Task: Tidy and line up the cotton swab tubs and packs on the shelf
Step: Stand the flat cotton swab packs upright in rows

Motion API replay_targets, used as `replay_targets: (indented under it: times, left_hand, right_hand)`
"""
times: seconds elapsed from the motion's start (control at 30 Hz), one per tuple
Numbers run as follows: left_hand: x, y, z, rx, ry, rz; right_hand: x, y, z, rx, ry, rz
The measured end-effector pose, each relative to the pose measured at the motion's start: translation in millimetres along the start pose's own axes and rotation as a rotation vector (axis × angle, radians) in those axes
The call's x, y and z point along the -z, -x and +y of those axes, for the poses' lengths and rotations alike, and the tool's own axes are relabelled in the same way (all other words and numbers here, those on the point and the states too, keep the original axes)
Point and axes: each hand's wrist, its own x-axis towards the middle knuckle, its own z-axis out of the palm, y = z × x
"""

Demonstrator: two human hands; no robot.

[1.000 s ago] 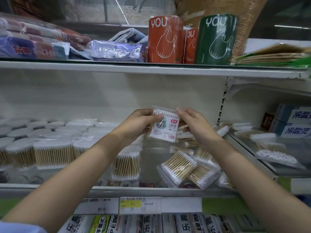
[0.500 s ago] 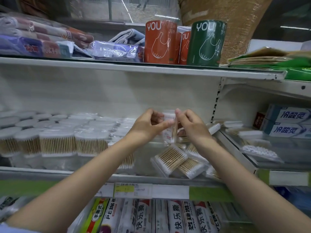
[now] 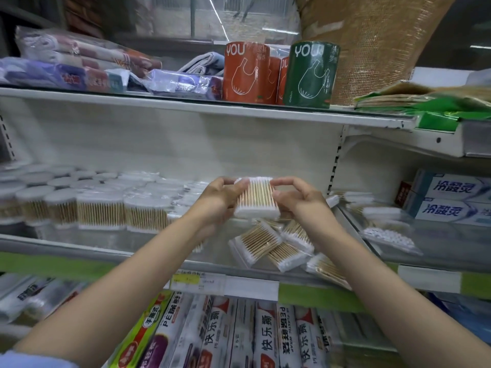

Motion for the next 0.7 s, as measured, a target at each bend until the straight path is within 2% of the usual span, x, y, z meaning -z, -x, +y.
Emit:
replay_targets:
  times: [0.13,0.23,0.4,0.57,0.7]
  left_hand:
    - [-1,9,-3,0.065,0.031,-0.02]
    - [0,13,-6,0.067,0.086,-0.019]
    - [6,14,-1,0.023,0.046,-0.015]
    - [12,11,3,-0.084,0.063,-0.043]
    - [15,3,10,-0.129,0.062,-0.127]
  right_hand:
    - [-3,3,5,-0.037,-0.129,-0.02]
    - [-4,5,9,-0.034,-0.12,-0.022]
    - [-1,2,13,0.07,-0.026,-0.02]
    - [-5,-5,12,0.143,0.195,-0.032]
    - [-13,-19,5,0.092,0.301,-0.021]
